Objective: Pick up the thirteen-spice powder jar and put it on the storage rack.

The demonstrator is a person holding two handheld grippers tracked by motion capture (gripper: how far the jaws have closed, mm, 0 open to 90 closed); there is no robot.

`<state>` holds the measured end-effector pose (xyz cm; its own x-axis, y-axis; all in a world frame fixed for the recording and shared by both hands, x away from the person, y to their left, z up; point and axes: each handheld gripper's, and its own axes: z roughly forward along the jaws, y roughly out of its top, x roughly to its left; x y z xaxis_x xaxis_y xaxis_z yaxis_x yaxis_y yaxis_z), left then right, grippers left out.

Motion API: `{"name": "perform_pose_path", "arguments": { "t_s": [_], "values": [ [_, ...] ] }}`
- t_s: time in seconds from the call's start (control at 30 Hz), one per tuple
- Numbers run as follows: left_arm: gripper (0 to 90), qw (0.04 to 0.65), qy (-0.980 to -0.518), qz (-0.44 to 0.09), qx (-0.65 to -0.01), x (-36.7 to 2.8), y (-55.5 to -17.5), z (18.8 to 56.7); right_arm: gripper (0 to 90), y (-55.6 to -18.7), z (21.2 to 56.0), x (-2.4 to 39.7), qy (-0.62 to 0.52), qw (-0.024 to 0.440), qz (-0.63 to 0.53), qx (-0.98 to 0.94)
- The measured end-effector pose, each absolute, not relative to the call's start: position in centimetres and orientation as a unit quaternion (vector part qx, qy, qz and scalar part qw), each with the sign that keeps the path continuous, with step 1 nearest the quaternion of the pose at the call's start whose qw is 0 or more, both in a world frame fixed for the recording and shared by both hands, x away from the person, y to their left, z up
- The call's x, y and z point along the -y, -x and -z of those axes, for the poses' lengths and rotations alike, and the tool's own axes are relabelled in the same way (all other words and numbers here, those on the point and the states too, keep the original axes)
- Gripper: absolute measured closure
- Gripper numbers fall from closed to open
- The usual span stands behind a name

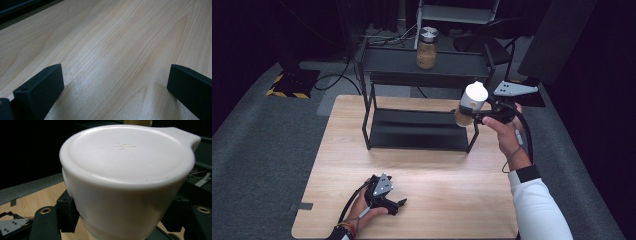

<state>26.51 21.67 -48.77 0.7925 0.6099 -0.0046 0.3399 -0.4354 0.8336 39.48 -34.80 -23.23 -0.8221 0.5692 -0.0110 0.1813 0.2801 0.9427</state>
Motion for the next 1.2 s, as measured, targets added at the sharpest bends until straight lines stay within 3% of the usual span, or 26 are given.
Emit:
{"name": "perform_pose_path", "arguments": {
  "t_s": [0.67, 1.2],
  "values": [
    [0.2, 0.448, -0.834, -0.151, -0.285, -21.7, -26.5, 48.8, 30.2, -43.1, 16.6, 33.5, -0.238, 0.195, -0.560, -0.770],
    [0.2, 0.448, -0.834, -0.151, -0.285, -21.7, -26.5, 48.8, 30.3, -46.5, 14.2, 31.2, -0.257, 0.211, -0.553, -0.764]
  ]
}}
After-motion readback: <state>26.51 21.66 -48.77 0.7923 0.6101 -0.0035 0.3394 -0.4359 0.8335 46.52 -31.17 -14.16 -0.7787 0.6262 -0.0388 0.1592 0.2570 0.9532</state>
